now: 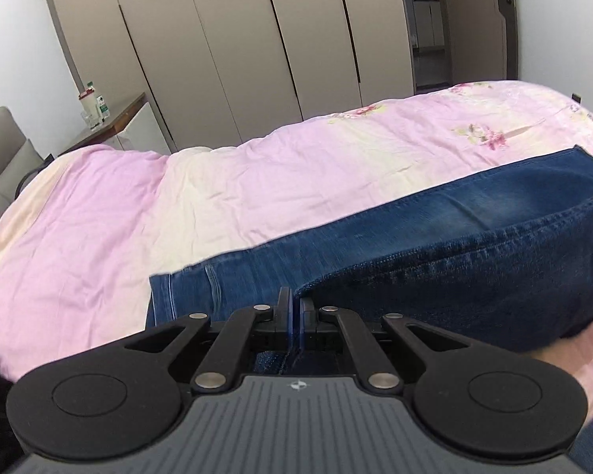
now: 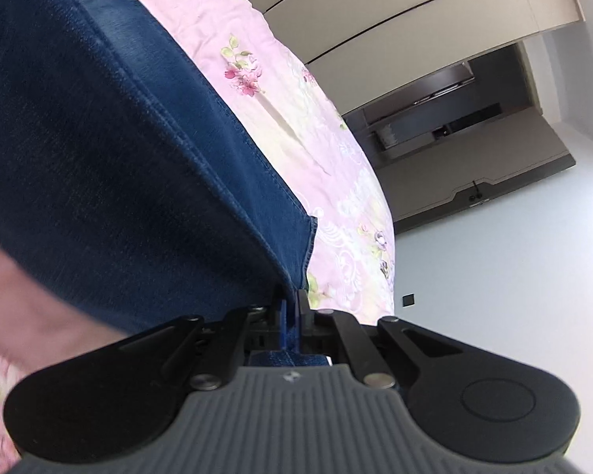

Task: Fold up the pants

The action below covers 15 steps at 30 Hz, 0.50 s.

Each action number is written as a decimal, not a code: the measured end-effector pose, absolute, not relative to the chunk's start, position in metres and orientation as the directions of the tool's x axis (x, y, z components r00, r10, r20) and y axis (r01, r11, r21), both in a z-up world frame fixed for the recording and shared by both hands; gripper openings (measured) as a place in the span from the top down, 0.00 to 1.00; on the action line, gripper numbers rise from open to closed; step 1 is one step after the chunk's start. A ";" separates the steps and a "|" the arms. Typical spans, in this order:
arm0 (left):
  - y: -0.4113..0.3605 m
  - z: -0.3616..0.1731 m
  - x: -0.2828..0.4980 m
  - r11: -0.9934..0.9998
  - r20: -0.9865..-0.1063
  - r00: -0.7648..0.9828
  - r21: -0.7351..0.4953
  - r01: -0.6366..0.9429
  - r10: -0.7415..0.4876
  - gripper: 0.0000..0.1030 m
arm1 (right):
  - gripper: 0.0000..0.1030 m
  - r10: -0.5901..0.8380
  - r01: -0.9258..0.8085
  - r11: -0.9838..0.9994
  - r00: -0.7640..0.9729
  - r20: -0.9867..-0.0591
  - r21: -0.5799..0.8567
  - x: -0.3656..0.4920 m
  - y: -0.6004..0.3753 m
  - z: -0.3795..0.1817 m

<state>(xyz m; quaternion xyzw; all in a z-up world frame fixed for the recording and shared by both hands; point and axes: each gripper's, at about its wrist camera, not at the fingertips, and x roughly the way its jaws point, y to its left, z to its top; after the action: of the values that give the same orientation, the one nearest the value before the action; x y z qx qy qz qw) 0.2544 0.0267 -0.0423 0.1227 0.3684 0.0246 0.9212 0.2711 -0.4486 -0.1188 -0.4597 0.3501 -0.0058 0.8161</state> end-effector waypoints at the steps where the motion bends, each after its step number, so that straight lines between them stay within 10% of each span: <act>1: 0.028 -0.044 0.269 0.967 -0.678 0.722 0.250 0.050 0.138 0.97 | 1.00 -0.331 -0.318 0.583 0.748 -0.576 -0.748 0.284 -0.447 -0.119; 15: 0.051 -0.143 0.438 0.957 -0.813 0.560 0.268 0.113 0.162 0.97 | 1.00 -0.350 -0.450 0.596 0.599 -0.720 -0.665 0.492 -0.422 -0.180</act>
<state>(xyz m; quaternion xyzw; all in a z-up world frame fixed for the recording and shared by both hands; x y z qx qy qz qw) 0.4380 0.0511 -0.1429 0.1466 0.4691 0.0140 0.8708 0.4921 -0.4222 -0.1797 -0.4480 0.4465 0.0320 0.7739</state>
